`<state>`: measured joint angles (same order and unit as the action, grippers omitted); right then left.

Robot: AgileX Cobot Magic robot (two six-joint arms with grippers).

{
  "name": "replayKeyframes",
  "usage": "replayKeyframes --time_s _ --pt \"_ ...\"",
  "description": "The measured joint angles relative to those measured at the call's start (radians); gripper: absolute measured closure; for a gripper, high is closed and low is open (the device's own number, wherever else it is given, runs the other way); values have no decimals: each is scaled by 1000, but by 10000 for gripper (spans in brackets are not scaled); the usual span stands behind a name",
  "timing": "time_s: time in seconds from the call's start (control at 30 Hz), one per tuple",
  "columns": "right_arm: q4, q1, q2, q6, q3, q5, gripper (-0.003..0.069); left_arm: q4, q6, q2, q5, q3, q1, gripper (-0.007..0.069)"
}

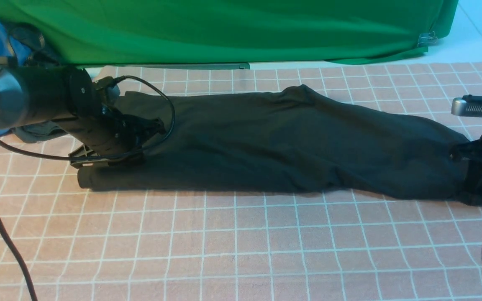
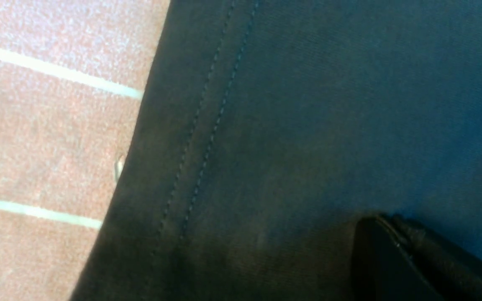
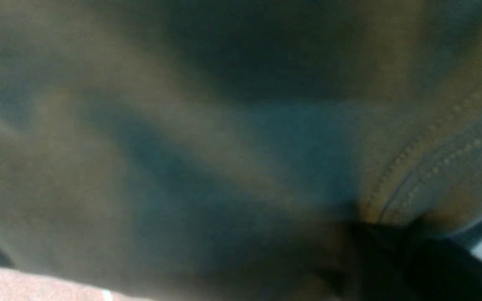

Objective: Fold a long-sleeved shirt over a pink coffee tablecloth.
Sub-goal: 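Pull the folded dark garment lengthwise by its ends to straighten it flat on the table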

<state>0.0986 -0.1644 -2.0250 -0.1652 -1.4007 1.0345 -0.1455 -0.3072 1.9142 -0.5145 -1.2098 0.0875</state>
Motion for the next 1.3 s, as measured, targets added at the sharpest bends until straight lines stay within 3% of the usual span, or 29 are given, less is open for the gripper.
replayKeyframes --time_s 0.1,0.53,0.67,0.83,0.93,1.07,1.13,1.3 --pt "-13 -2 0 -15 -17 16 599 -1 0 1 3 0 0 611" --pt "-147 -10 9 -52 -89 91 599 -22 12 2 3 0 0 611" --pt "-166 -10 9 -51 -89 78 560 -22 25 2 2 0 0 611" --pt "-245 -13 9 -35 -112 86 401 -20 30 -24 -32 0 0 611" --pt "-246 -10 16 21 -169 103 391 -26 30 -78 -41 0 0 611" --pt "-185 16 44 90 -273 107 486 -93 36 -152 -37 0 2 611" --pt "-35 68 60 31 -334 52 594 -136 60 -169 -37 0 14 611" --pt "269 205 15 -181 -370 -107 624 -166 90 -118 -61 0 78 611"
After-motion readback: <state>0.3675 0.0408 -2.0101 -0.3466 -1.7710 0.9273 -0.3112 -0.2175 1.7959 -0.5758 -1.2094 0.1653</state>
